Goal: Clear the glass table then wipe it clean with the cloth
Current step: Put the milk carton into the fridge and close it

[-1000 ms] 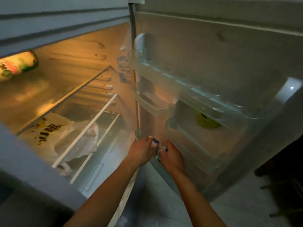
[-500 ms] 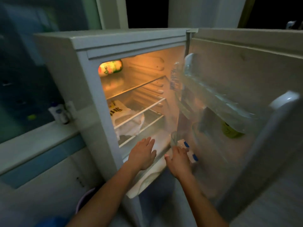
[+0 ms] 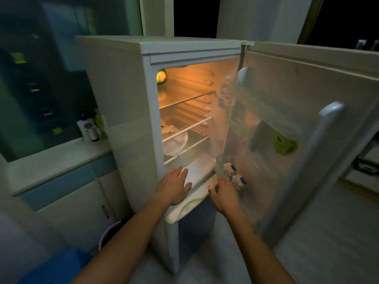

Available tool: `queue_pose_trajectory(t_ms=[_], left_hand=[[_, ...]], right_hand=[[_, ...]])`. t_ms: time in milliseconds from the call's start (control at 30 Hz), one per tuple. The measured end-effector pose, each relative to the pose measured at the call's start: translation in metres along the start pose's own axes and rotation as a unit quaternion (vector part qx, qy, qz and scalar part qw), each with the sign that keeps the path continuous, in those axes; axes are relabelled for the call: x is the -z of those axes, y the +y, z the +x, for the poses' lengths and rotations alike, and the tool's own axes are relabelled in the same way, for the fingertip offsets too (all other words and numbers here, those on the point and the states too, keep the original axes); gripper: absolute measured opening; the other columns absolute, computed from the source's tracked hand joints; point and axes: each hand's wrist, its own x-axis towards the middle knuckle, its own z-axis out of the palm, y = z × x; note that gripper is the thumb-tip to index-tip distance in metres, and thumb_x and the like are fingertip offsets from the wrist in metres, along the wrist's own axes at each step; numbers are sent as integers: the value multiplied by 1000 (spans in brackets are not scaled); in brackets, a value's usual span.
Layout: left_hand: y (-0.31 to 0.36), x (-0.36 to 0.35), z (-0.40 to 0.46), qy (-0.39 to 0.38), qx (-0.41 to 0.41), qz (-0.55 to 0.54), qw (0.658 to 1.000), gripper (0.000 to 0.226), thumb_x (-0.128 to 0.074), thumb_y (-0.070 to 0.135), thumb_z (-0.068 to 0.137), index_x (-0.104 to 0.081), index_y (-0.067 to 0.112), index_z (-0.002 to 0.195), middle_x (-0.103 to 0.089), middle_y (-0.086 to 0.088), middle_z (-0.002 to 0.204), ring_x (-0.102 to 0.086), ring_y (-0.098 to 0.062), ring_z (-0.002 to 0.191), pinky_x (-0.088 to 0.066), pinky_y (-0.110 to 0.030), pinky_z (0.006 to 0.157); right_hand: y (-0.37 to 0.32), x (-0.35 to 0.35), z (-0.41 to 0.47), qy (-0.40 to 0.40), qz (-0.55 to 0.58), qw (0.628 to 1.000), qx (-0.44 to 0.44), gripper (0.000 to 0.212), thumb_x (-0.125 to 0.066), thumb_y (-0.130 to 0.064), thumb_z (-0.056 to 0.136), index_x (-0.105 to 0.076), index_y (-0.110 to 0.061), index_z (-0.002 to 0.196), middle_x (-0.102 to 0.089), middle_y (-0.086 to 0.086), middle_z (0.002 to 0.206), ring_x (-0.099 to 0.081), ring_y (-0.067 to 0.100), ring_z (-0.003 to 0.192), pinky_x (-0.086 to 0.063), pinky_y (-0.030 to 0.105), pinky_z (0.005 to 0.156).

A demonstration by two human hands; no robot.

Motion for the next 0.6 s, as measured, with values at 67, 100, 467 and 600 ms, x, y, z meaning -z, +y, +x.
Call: queue_pose_trajectory(t_ms=[67, 100, 467, 600], left_hand=[[-4, 1, -10, 4, -14, 4, 1000, 65, -27, 50, 102, -15, 16, 156, -12, -9, 165, -16, -28, 150, -18, -42, 121], [-7, 1, -16, 6, -22, 2, 1000, 65, -27, 50, 102, -16, 16, 157, -12, -8, 165, -16, -28, 150, -18, -42, 121], [-10, -9, -50, -16, -88, -34, 995, 68, -27, 54, 102, -13, 18, 158, -8, -7, 166, -11, -27, 152, -14, -44, 122], [0, -2, -62, -11, -101, -51, 993, 65, -28, 51, 103, -15, 19, 157, -10, -6, 165, -12, -27, 151, -14, -44, 122]], right_hand=[[-3, 2, -12, 10, -14, 1000, -8, 56, -47, -47, 92, -42, -17, 139, -48, 10, 142, -45, 29, 128, -39, 50, 107], [-5, 2, -20, 21, -28, 999, -10, 55, -48, -45, 92, -44, -14, 138, -48, 11, 142, -45, 29, 128, -38, 48, 108], [3, 45, -109, 246, -17, 967, -65, 32, -51, -28, 94, -59, -12, 121, -60, 11, 122, -55, 30, 112, -45, 37, 93], [24, 77, -118, 410, 40, 900, -141, 37, -54, -37, 89, -57, -9, 114, -53, 15, 117, -54, 35, 107, -47, 45, 91]])
